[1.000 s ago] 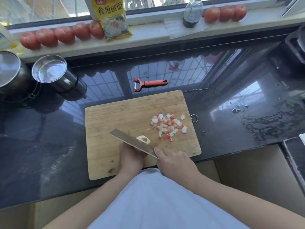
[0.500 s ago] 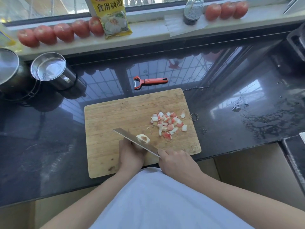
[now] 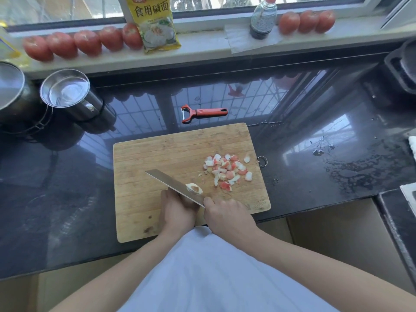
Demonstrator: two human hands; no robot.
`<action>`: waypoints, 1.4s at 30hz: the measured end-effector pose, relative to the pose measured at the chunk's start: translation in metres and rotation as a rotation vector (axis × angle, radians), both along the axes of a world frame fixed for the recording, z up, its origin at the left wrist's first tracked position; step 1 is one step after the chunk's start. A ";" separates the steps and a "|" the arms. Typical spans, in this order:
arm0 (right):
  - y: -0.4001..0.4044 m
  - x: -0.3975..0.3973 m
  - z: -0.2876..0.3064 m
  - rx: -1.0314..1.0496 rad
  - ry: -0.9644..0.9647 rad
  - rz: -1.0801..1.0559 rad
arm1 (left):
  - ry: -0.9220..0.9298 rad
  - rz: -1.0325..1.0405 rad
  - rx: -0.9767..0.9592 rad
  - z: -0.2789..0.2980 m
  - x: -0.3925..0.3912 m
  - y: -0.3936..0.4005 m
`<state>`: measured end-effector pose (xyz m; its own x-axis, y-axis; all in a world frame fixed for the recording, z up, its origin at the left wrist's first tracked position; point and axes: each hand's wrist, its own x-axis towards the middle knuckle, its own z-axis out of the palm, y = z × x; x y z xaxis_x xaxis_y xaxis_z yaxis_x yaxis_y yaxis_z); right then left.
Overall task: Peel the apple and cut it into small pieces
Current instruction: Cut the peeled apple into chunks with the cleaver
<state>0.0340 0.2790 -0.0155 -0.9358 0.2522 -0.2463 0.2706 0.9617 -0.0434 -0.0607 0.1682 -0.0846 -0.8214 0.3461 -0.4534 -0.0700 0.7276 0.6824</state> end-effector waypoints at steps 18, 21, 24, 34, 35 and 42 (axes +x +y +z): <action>0.005 -0.002 0.005 -0.180 -0.042 -0.101 | -0.008 0.016 -0.157 0.025 0.010 0.007; 0.007 0.003 0.006 -0.259 -0.012 -0.183 | 0.009 -0.006 -0.165 0.027 0.013 0.010; 0.012 0.005 0.000 -0.317 0.040 -0.310 | 0.019 -0.003 -0.202 0.029 0.015 0.008; 0.050 0.022 -0.018 -0.290 0.168 -0.544 | 0.001 0.011 -0.034 0.015 0.010 -0.012; 0.052 0.023 -0.019 -0.291 0.177 -0.546 | -0.010 0.017 -0.022 0.013 0.009 -0.014; 0.064 0.024 -0.010 -0.394 0.385 -0.619 | -0.079 0.107 0.090 0.011 0.003 -0.022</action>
